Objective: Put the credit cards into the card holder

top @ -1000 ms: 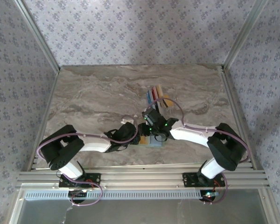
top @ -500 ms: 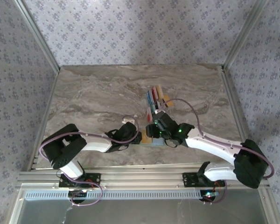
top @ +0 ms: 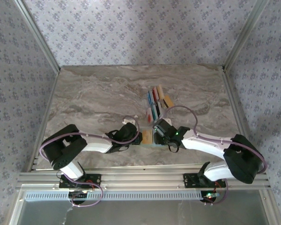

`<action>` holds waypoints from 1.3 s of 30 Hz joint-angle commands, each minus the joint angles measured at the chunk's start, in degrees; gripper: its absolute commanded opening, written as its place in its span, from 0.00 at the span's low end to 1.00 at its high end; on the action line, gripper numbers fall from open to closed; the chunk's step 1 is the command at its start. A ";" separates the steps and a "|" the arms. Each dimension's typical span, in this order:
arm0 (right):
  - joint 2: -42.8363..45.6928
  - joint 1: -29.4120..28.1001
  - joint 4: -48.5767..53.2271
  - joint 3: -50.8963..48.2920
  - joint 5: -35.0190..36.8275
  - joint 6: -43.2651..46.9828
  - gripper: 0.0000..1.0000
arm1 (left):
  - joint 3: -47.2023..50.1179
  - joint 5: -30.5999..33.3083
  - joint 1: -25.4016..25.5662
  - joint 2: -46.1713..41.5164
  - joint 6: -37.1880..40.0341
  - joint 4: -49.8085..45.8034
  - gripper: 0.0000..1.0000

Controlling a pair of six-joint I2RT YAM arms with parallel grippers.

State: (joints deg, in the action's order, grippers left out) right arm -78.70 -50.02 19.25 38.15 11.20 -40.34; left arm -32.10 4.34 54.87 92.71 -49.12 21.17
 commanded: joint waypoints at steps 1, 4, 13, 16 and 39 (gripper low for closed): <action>-1.39 -0.28 -1.49 -0.72 -1.25 -1.25 0.51 | 0.90 -4.28 0.71 3.88 0.43 -6.29 0.17; -1.16 -0.38 -2.62 -1.10 -2.46 -1.16 0.50 | 0.76 -4.29 0.76 3.97 0.50 -6.40 0.17; 1.75 0.02 -4.11 -1.93 -4.25 -0.97 0.47 | 0.74 -4.34 0.76 4.42 0.41 -6.05 0.17; 2.55 -0.10 -4.07 -1.72 -4.27 -0.63 0.46 | 0.63 -4.42 0.76 4.50 0.43 -6.01 0.17; -5.83 -0.22 -18.48 2.21 -14.87 1.84 0.49 | 2.32 -8.63 -2.10 -0.53 0.52 -5.35 0.21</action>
State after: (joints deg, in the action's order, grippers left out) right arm -82.98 -50.06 3.20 38.00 -1.93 -39.42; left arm -31.90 0.95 53.28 92.07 -49.08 21.10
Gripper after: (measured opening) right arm 0.485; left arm 0.197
